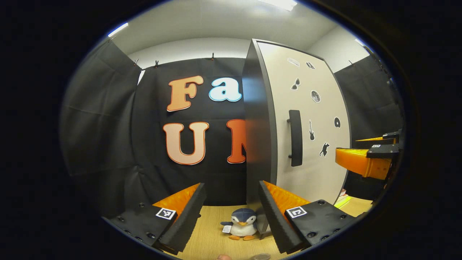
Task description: Open the cabinet door with the right hand, grasp the bottle in the cabinet with the left hand and place it on the coaster, then close the cabinet door with the right hand.
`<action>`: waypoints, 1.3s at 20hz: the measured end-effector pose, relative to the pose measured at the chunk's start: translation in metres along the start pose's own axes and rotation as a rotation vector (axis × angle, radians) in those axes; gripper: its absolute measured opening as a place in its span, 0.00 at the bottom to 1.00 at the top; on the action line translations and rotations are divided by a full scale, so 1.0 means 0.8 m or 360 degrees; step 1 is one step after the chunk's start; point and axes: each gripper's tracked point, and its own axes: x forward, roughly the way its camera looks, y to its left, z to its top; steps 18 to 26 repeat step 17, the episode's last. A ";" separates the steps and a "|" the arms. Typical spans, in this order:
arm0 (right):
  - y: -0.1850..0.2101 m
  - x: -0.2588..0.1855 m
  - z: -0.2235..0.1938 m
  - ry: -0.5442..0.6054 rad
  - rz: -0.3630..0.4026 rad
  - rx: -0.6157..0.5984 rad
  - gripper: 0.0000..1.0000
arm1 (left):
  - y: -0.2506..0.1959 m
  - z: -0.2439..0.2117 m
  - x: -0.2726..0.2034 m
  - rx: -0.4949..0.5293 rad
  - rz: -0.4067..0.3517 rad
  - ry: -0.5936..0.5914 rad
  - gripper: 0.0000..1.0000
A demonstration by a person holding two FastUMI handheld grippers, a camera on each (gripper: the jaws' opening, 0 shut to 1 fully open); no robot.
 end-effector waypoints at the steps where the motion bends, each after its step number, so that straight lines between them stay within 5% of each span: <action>1: -0.003 -0.007 -0.001 0.0003 -0.0005 -0.0007 0.95 | -0.001 0.001 -0.001 0.0002 0.0000 0.0002 0.95; 10: -0.027 -0.055 -0.011 -0.0012 -0.0039 -0.0006 0.95 | -0.024 0.014 -0.021 0.0038 -0.0033 -0.0018 0.95; 26: -0.043 -0.057 -0.027 0.0003 -0.0055 0.0041 0.95 | -0.024 0.008 -0.040 0.0007 -0.0009 0.0028 0.95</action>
